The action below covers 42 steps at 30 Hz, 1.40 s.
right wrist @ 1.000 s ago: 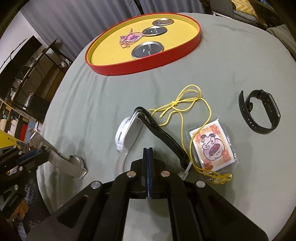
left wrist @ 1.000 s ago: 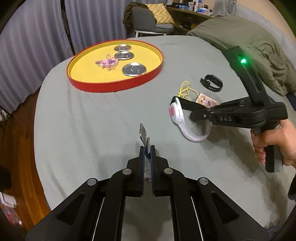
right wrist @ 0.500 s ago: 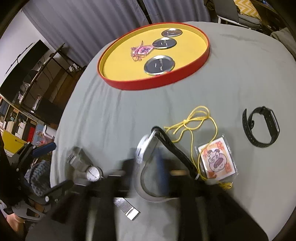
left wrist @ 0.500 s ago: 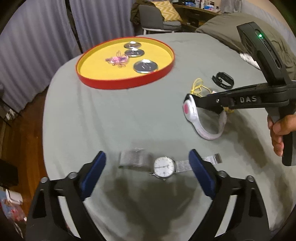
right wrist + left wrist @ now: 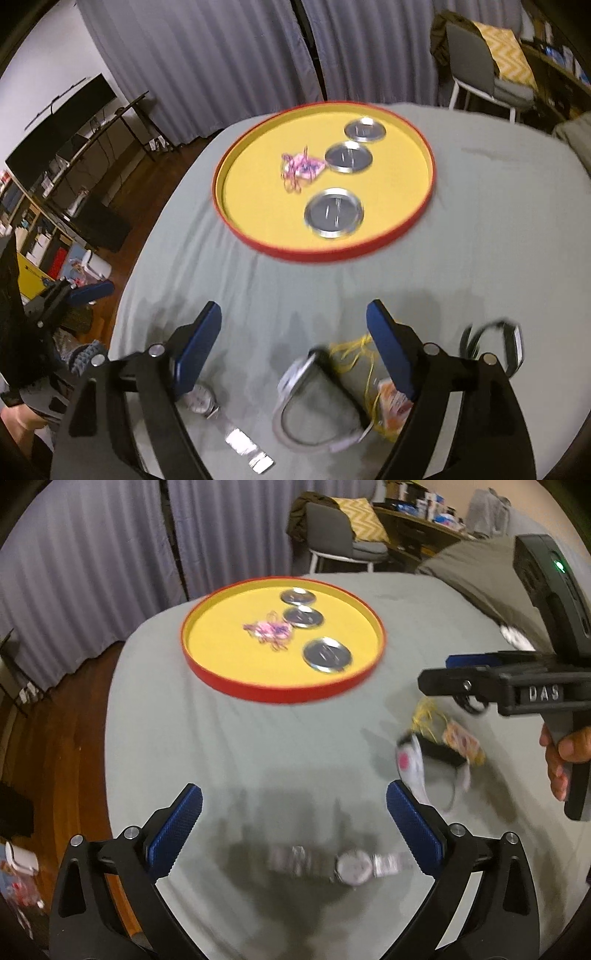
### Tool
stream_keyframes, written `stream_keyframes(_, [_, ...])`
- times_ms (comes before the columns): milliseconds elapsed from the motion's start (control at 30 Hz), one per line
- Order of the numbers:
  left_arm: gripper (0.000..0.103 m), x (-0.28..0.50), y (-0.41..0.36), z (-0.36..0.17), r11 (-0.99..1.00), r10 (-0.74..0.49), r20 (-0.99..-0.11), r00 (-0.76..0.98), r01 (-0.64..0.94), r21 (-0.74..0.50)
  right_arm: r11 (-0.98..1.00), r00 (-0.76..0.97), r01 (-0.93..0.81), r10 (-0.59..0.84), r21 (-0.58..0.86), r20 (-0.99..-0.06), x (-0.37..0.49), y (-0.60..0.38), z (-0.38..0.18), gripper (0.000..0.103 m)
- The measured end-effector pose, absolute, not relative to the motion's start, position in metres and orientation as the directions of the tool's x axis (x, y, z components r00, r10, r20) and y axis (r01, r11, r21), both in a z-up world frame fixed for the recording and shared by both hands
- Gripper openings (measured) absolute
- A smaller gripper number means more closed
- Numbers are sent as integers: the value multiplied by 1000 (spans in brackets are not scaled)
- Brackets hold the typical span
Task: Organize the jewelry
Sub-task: 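Move both open tools back over the tray toward the pink badge and pin badges, then grasp the large silver pin badge with the right tool while the left tool grasps the pink card badge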
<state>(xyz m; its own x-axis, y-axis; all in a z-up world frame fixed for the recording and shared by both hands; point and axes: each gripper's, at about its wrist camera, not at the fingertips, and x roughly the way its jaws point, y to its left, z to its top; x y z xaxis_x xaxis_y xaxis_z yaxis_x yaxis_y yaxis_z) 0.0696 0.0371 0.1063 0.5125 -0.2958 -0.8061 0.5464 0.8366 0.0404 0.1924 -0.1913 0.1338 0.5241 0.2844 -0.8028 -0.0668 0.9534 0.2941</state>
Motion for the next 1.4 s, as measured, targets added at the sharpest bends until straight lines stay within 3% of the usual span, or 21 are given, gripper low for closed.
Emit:
stream_keyframes(267, [97, 137, 44, 123, 877, -322, -789, 523, 479, -40, 976, 524, -114, 216, 184, -824, 244, -180, 134, 78])
stream_keyframes(467, [97, 199, 32, 119, 878, -307, -807, 505, 477, -35, 980, 485, -141, 190, 139, -853, 282, -174, 113, 78])
stream_keyframes(800, [97, 276, -18, 91, 855, -315, -832, 456, 517, -41, 985, 422, -133, 154, 107, -893, 335, -178, 77, 78])
stream_keyframes(1000, [97, 309, -45, 57, 856, -258, -878, 403, 517, -14, 987, 388, -129, 136, 92, -911, 343, -178, 57, 78])
stream_keyframes(1400, [97, 336, -72, 29, 832, -272, -890, 367, 554, -26, 987, 368, -134, 131, 86, -921, 354, -176, 43, 83])
